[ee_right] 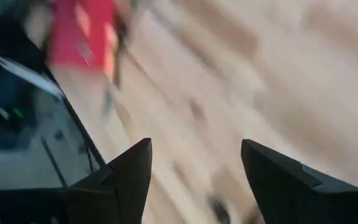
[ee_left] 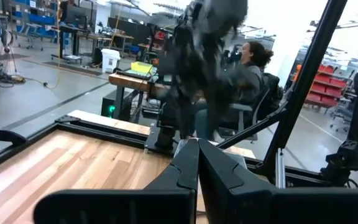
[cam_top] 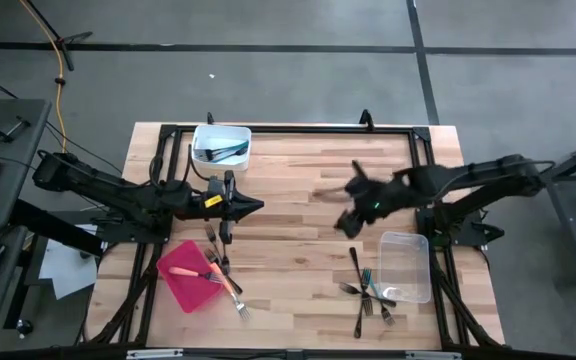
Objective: Sort silverware by color (type)
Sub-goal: Put the black fork into the transparent bin
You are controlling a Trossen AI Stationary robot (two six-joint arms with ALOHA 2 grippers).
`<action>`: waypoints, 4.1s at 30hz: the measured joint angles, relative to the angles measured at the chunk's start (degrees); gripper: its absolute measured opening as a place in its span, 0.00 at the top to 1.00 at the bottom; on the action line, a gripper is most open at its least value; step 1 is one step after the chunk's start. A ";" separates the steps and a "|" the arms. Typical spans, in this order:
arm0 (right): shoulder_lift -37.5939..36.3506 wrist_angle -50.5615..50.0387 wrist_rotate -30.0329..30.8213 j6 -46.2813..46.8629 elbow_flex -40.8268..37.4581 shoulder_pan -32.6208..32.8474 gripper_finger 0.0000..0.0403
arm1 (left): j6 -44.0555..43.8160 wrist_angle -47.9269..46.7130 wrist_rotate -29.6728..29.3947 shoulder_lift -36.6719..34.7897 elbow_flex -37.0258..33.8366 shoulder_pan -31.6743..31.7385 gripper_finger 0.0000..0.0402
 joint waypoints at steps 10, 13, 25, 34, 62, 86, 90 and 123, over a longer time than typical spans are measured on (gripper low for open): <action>13.95 -6.74 -8.27 12.96 -2.93 6.84 0.42 | -0.07 -0.85 0.28 0.00 0.00 -0.02 1.00; 17.58 -6.40 -8.76 14.04 -2.93 7.40 0.42 | -0.09 -0.84 0.40 0.00 0.00 -0.02 1.00; 29.89 -6.98 -9.12 4.15 -2.95 7.38 0.42 | -0.11 -0.85 1.79 0.00 0.00 -0.04 1.00; 35.21 -7.38 -8.98 -3.87 -2.95 6.90 0.42 | -0.11 -0.94 1.77 0.00 0.00 -0.04 1.00; 36.31 -2.87 -10.62 -10.71 -2.89 0.83 0.98 | -0.11 -0.78 1.73 0.02 0.33 -0.04 1.00; 17.62 6.74 -7.93 -28.19 2.58 -5.85 0.99 | -0.30 -0.67 1.73 0.02 0.33 -0.03 1.00; 12.85 12.51 -7.12 -30.22 2.58 -9.13 0.99 | -1.70 -0.69 1.73 0.02 0.33 -0.02 1.00; 16.75 11.68 -7.20 -32.78 5.89 -22.24 0.96 | -1.75 -0.94 1.70 0.00 0.33 0.00 0.99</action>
